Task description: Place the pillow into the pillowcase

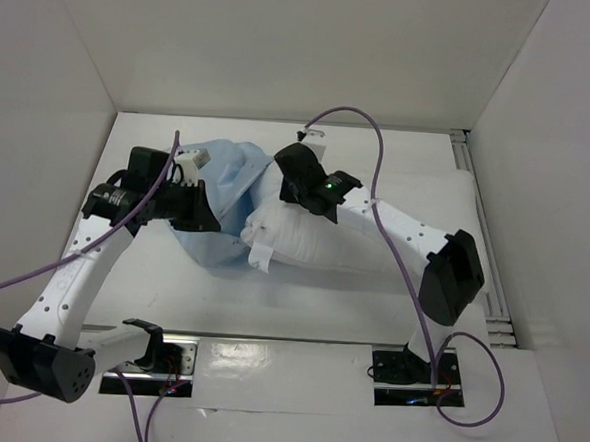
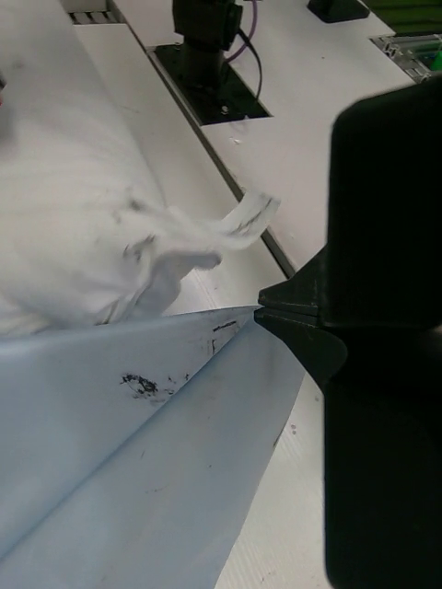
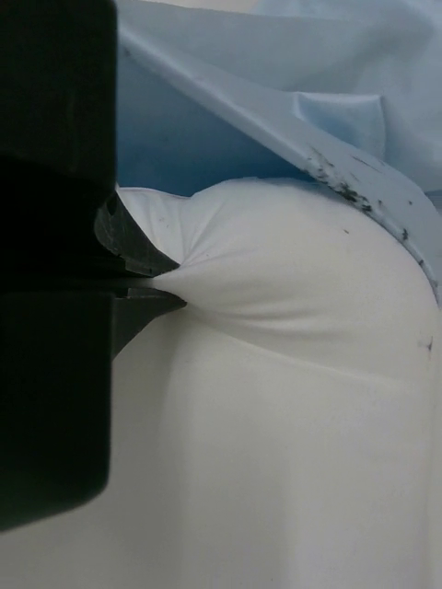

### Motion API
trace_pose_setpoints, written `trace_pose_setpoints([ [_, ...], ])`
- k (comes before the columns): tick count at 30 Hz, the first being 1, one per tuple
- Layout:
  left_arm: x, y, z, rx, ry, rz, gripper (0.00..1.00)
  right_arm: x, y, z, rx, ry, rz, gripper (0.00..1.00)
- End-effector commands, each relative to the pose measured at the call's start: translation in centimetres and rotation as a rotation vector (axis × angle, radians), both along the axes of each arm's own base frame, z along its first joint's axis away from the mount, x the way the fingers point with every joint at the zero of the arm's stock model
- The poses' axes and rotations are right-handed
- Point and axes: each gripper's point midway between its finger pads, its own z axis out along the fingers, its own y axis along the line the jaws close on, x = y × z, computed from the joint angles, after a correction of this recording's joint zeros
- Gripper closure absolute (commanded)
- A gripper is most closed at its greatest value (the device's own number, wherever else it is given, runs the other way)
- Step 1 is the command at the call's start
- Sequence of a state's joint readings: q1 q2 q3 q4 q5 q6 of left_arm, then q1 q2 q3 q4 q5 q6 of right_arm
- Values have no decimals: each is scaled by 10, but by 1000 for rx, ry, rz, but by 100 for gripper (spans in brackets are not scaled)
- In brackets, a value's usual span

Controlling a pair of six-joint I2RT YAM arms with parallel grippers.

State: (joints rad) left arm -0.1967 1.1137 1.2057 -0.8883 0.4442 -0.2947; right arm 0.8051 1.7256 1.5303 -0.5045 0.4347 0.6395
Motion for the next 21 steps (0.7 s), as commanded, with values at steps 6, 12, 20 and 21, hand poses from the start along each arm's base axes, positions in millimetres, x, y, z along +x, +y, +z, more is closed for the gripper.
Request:
trace_pose_setpoints([
  [6,-54,2,-19,69,124,-51,100,53,8,35,203,-111,-122,100],
  [12,-64,4,-31,97,184,-33,100,58,-3,54,268,-120,-115,100],
  [20,-67,0,-35,128,184,-61,100,81,26,56,307,-96,-18,100],
  [21,-68,-1,-35,129,183,-72,100,84,28,53,304,-92,-19,100],
])
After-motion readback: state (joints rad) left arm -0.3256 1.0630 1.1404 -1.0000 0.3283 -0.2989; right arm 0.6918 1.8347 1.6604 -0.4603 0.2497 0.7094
